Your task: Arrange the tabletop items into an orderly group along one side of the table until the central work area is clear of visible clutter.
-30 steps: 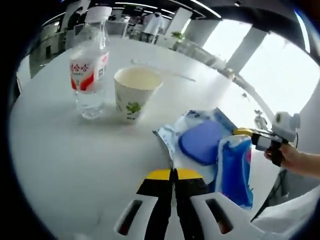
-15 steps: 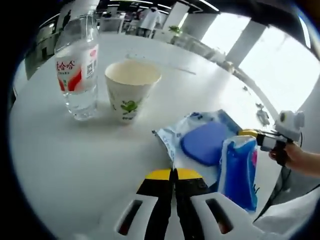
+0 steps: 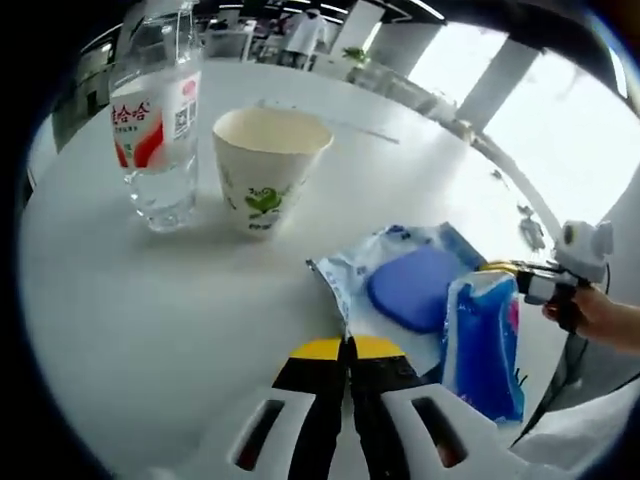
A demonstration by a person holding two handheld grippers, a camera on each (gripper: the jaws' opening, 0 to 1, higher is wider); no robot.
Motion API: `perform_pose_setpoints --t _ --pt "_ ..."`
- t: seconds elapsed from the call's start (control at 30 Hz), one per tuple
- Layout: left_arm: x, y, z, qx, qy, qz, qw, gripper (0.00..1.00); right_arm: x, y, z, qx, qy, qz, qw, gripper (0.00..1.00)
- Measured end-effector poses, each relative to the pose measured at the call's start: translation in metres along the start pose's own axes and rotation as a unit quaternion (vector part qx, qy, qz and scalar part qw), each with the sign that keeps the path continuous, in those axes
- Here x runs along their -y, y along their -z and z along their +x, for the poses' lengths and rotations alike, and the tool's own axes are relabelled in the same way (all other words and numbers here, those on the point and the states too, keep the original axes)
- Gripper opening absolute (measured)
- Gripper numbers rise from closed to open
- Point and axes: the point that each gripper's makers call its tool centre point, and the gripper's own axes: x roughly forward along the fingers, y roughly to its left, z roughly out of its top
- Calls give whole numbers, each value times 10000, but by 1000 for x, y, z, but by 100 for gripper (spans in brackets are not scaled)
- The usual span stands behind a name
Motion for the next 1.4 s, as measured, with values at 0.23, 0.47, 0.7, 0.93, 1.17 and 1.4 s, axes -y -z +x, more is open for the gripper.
perform_pose_setpoints --t 0.23,0.47,0.7,0.93,1.17,1.4 --pt "-2 1 1 9 -44 -51 10000 0 1 2 1 -83 -13 49 10000 0" --pt "-4 7 -5 1 -226 1 9997 18 4 1 2 -123 86 -296 9995 11" --pt "-8 10 -32 336 -342 -326 9983 42 10 -25 -19 469 291 -248 9982 27" --pt "25 21 -64 641 273 -1288 9892 43 -19 -49 -44 1057 -452 -45 9934 24" --pt "82 58 -72 317 909 -1705 9806 41 -58 -21 -42 376 -1223 -725 9891 24" --pt "100 77 -63 56 905 -1603 9829 41 -65 -15 -32 155 -1544 -810 9846 24"
